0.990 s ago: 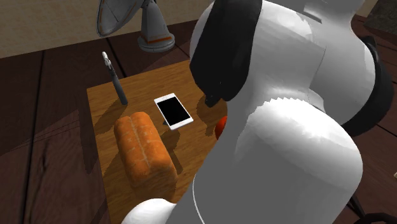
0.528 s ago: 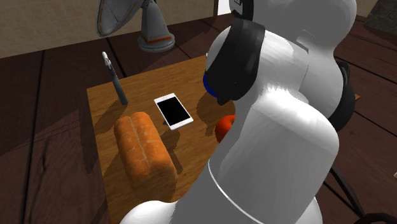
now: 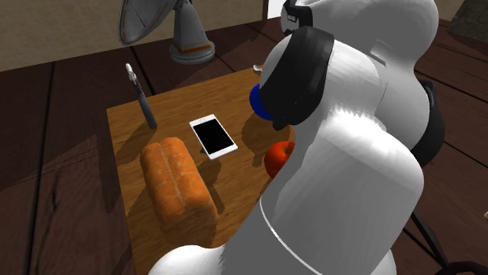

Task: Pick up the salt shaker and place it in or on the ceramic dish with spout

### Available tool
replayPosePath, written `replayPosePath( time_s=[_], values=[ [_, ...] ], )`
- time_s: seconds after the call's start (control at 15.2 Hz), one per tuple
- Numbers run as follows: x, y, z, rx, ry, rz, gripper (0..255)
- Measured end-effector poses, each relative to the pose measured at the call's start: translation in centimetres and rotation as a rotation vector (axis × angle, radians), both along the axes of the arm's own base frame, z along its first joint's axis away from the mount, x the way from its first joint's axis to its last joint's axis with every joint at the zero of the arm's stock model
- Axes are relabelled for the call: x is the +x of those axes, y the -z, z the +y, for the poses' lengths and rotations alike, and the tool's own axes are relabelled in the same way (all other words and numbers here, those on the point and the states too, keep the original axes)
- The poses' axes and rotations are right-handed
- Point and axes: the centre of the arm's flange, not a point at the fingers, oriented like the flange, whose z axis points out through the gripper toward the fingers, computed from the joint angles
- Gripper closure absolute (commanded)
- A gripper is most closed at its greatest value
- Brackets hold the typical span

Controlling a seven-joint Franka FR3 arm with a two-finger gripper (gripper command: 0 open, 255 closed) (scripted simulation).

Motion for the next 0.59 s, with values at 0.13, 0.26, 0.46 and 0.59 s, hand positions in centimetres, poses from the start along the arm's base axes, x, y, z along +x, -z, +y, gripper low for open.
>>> replayPosePath(
  time_s=[0.13, 0.26, 0.46, 0.59],
  values=[
    [0.1, 1.1, 0.0, 0.000, 0.000, 0.000, 255],
    [0.0, 2.1, 0.1, 0.000, 0.000, 0.000, 255],
    [0.0, 2.5, 0.0, 0.000, 0.000, 0.000, 255],
    [0.0, 2.5, 0.0, 0.000, 0.000, 0.000, 255]
  ],
)
